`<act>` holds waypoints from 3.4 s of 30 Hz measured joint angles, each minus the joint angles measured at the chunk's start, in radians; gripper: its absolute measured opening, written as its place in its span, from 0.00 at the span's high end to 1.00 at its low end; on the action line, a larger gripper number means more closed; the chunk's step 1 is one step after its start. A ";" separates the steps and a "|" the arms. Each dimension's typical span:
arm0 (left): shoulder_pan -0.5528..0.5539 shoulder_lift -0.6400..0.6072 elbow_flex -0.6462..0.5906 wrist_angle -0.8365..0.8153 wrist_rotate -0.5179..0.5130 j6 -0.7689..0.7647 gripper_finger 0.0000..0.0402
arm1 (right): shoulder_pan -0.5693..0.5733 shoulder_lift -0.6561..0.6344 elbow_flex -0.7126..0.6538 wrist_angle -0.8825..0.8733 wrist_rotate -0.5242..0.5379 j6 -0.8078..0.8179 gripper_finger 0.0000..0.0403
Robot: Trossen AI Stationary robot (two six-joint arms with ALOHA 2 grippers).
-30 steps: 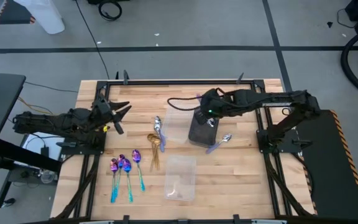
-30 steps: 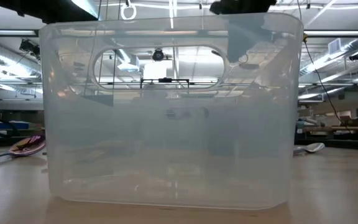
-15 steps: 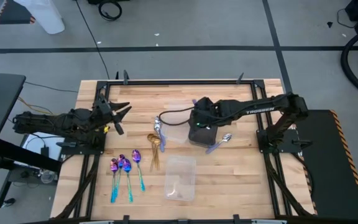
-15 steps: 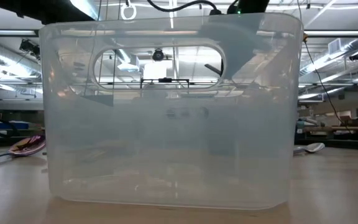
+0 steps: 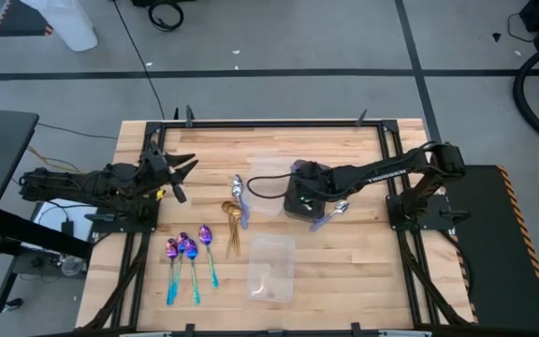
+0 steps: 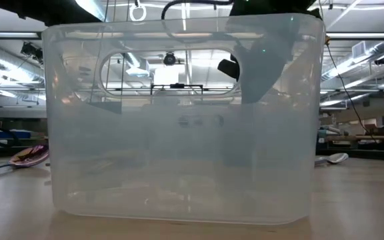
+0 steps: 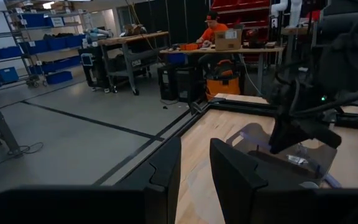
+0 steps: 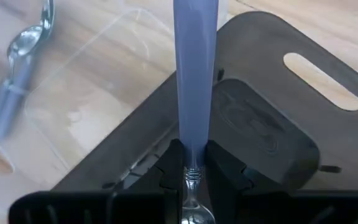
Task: Sort silverware by color (type)
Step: Put the purple spoon into the black bin
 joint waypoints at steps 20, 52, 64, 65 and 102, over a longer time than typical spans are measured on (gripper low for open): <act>0.000 0.001 0.000 -0.005 0.001 -0.001 0.77 | -0.027 0.000 -0.095 0.099 -0.095 0.060 0.86; 0.000 0.001 0.000 -0.010 0.001 0.001 0.77 | -0.029 0.000 -0.147 0.152 -0.145 0.111 0.85; 0.000 0.001 0.000 -0.018 0.001 0.001 0.77 | -0.039 0.000 -0.147 0.150 -0.156 0.084 0.65; 0.000 0.000 0.000 -0.018 0.001 0.001 0.77 | -0.042 0.000 -0.147 0.149 -0.162 0.077 0.64; 0.000 0.001 0.000 -0.016 0.000 0.058 0.77 | 0.198 -0.220 -0.093 -0.401 -0.282 -0.768 0.57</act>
